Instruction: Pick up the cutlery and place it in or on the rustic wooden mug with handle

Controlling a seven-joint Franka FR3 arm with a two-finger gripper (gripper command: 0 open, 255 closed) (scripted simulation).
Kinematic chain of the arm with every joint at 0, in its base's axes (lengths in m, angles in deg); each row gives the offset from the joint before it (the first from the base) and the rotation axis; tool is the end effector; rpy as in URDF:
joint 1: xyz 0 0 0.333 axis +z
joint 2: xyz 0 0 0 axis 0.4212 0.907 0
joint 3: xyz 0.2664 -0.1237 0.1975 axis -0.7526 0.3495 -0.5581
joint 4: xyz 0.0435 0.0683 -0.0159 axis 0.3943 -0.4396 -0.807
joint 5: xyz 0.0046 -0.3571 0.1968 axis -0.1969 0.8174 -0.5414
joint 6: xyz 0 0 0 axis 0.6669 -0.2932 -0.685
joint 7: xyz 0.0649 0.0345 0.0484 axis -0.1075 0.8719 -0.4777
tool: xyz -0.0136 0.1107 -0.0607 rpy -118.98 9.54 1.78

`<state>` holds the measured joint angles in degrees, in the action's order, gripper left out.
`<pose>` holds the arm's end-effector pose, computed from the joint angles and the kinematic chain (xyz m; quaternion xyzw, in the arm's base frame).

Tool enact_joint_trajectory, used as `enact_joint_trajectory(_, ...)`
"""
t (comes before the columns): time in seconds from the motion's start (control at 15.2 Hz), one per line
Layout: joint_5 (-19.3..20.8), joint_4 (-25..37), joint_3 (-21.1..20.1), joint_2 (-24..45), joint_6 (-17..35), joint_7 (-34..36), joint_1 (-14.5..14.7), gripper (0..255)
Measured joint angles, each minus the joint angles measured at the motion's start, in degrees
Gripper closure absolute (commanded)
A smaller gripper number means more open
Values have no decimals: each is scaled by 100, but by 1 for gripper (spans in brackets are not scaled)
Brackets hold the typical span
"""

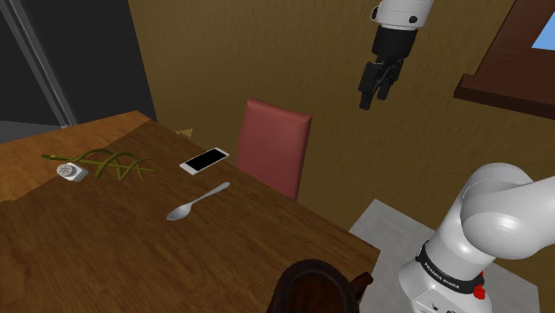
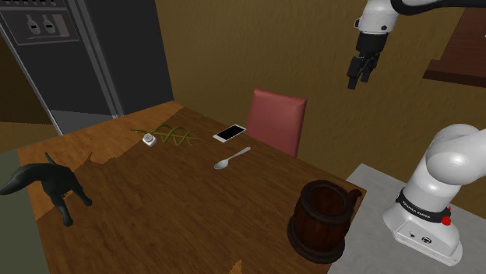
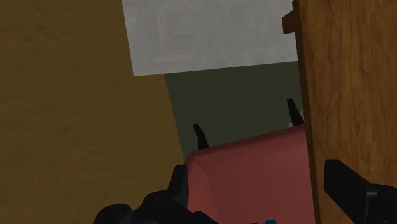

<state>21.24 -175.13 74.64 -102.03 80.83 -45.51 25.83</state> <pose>0.2873 0.0134 0.6197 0.9993 -0.0171 0.0128 0.0295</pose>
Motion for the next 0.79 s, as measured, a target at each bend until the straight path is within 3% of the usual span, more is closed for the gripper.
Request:
enact_joint_trajectory(0.2,-88,-76,-128,67,157,130,49,0)
enact_joint_trajectory(0.79,-480,-189,-923,1100,1449,913,304,0)
